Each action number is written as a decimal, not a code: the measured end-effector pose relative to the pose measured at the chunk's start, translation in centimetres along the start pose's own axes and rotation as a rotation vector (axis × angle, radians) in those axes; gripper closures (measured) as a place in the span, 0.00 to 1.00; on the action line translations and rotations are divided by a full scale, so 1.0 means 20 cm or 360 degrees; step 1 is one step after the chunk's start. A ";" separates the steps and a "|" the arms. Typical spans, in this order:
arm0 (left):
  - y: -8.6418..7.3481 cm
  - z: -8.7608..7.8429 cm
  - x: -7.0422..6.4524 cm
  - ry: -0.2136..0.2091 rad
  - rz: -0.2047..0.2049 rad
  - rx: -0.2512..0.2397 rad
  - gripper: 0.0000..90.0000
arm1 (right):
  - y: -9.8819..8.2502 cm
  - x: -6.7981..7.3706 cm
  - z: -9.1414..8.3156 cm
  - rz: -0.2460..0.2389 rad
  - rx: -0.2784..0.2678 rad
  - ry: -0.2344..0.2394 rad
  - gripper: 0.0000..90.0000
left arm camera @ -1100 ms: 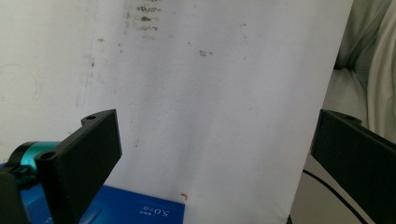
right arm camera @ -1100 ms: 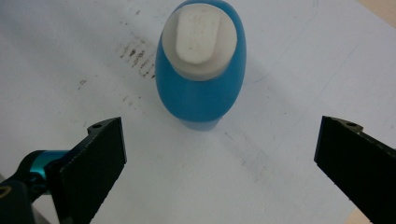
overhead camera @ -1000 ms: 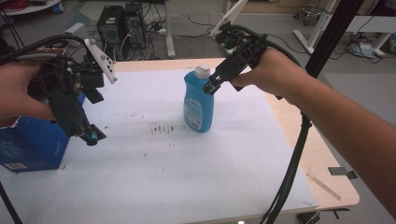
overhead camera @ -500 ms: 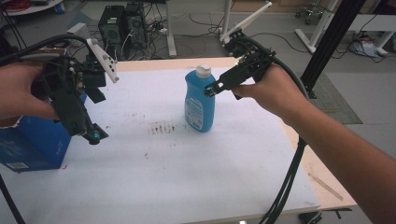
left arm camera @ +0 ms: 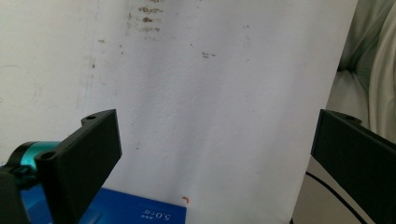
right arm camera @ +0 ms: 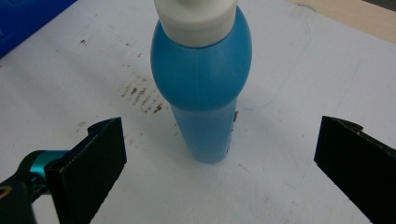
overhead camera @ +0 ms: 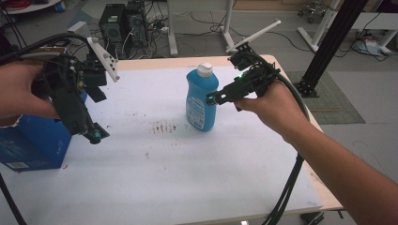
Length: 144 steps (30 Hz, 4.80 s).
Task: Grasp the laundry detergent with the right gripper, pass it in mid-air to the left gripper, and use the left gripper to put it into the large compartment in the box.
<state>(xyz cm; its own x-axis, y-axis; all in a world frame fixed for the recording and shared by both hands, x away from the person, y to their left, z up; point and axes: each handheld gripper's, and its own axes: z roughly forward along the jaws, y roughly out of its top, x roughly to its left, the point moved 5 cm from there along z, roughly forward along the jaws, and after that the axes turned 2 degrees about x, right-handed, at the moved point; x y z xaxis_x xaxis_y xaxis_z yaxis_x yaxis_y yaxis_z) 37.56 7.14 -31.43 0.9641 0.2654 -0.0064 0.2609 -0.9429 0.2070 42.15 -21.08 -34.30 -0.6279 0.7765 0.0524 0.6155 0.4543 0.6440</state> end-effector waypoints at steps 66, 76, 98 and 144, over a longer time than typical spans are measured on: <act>-0.01 0.02 0.05 -0.0022 -0.0039 -0.0008 0.02 | -0.13 0.00 0.35 0.0137 -0.0399 0.0098 0.02; -0.02 0.03 0.05 -0.0031 -0.0042 -0.0009 0.02 | -0.13 -0.01 0.40 0.0159 -0.0455 0.0107 0.04; -0.03 0.03 0.05 -0.0039 -0.0056 -0.0014 0.02 | -0.13 -0.01 0.43 0.0087 -0.0574 0.0148 0.23; -0.01 0.04 0.06 -0.0056 -0.0049 -0.0020 0.02 | -0.16 0.01 0.44 -0.0153 -0.0644 0.0023 0.52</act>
<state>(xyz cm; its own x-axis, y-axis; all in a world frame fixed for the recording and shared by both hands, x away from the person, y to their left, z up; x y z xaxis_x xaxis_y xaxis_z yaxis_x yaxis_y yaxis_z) 38.60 7.52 -32.20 0.9569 0.2865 -0.0474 0.2898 -0.9318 0.2184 44.30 -18.58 -42.98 -0.6819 0.7313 -0.0139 0.3184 0.3139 0.8945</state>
